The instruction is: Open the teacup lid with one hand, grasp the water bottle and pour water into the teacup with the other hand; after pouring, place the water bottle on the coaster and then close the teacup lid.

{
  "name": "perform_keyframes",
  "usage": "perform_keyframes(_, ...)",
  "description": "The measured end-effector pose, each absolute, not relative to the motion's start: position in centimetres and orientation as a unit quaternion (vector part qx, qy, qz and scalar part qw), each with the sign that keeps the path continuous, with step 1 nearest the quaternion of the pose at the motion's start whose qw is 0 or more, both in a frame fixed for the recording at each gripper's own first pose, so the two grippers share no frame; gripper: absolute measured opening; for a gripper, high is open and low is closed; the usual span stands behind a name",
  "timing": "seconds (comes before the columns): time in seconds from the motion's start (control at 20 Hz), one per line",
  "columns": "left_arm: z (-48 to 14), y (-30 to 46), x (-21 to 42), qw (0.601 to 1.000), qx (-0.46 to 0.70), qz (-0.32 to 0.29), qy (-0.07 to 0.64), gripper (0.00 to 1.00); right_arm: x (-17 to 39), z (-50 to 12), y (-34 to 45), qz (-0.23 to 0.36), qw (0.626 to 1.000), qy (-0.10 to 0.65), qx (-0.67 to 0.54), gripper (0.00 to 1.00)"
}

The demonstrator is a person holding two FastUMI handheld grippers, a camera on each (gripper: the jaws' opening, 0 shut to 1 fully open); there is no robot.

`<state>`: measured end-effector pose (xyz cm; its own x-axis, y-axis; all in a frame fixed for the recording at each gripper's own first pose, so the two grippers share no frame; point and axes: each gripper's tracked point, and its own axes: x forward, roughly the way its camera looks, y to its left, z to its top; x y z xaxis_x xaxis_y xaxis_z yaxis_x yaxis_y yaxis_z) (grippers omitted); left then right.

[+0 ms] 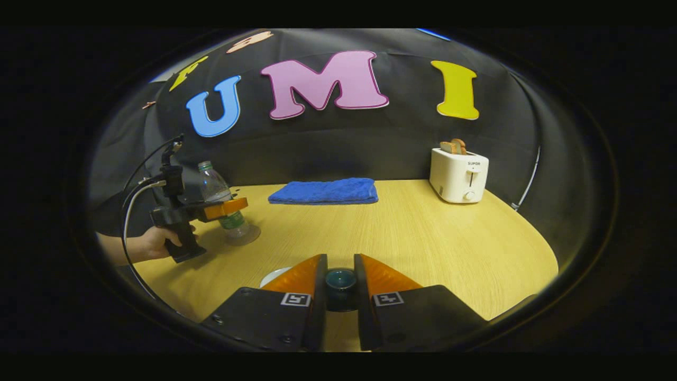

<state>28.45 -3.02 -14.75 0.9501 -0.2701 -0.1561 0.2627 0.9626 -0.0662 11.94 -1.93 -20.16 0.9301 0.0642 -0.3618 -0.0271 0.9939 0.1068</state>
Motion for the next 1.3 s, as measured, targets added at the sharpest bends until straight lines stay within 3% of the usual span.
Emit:
perform_keyframes(0.25,-15.0,-3.1,28.7,0.987,0.010,-0.131,0.092,0.81,12.4,-19.8,-1.7,0.022,0.982,0.181,0.059,0.28)
perform_keyframes(0.3,-15.7,-3.1,28.6,0.986,0.009,-0.132,0.100,0.82,12.4,-19.8,-1.7,0.023,0.981,0.181,0.059,0.23)
perform_keyframes(0.35,-16.0,-3.3,28.2,0.985,0.004,-0.136,0.106,0.83,12.4,-19.9,-1.7,0.023,0.981,0.182,0.059,0.28)
perform_keyframes(0.45,-15.9,-3.3,27.7,0.985,-0.007,-0.139,0.106,0.99,12.5,-19.7,-1.9,0.022,0.982,0.181,0.058,0.28)
perform_keyframes(0.55,-16.5,-2.9,27.2,0.984,-0.007,-0.136,0.119,0.98,12.6,-19.6,-2.2,0.019,0.982,0.179,0.059,0.33)
perform_keyframes(0.8,-18.0,-2.0,25.1,0.981,-0.017,-0.126,0.145,0.99,13.0,-19.0,-2.0,0.019,0.983,0.171,0.065,0.28)
perform_keyframes(0.85,-18.2,-2.0,24.4,0.980,-0.022,-0.129,0.151,0.99,13.1,-18.9,-1.7,0.023,0.984,0.167,0.063,0.33)
perform_keyframes(0.9,-18.7,-1.9,23.6,0.979,-0.023,-0.130,0.157,0.99,13.4,-18.6,-1.3,0.031,0.985,0.160,0.063,0.33)
perform_keyframes(0.95,-18.9,-1.6,22.7,0.978,-0.023,-0.128,0.162,0.99,13.5,-18.2,-0.5,0.044,0.986,0.149,0.065,0.23)
perform_keyframes(1.15,-18.6,-0.6,18.1,0.981,-0.008,-0.114,0.156,0.99,14.1,-18.3,2.3,0.081,0.987,0.121,0.063,0.23)
perform_keyframes(1.2,-17.9,-0.5,17.1,0.983,0.001,-0.110,0.149,0.99,13.8,-19.2,2.9,0.088,0.986,0.128,0.056,0.28)
perform_keyframes(1.25,-17.0,-0.7,15.9,0.983,0.003,-0.115,0.144,0.99,13.5,-20.1,3.4,0.093,0.985,0.134,0.052,0.23)
perform_keyframes(1.3,-16.3,-0.9,14.8,0.983,0.003,-0.121,0.140,0.99,13.2,-20.8,3.8,0.096,0.984,0.139,0.051,0.28)
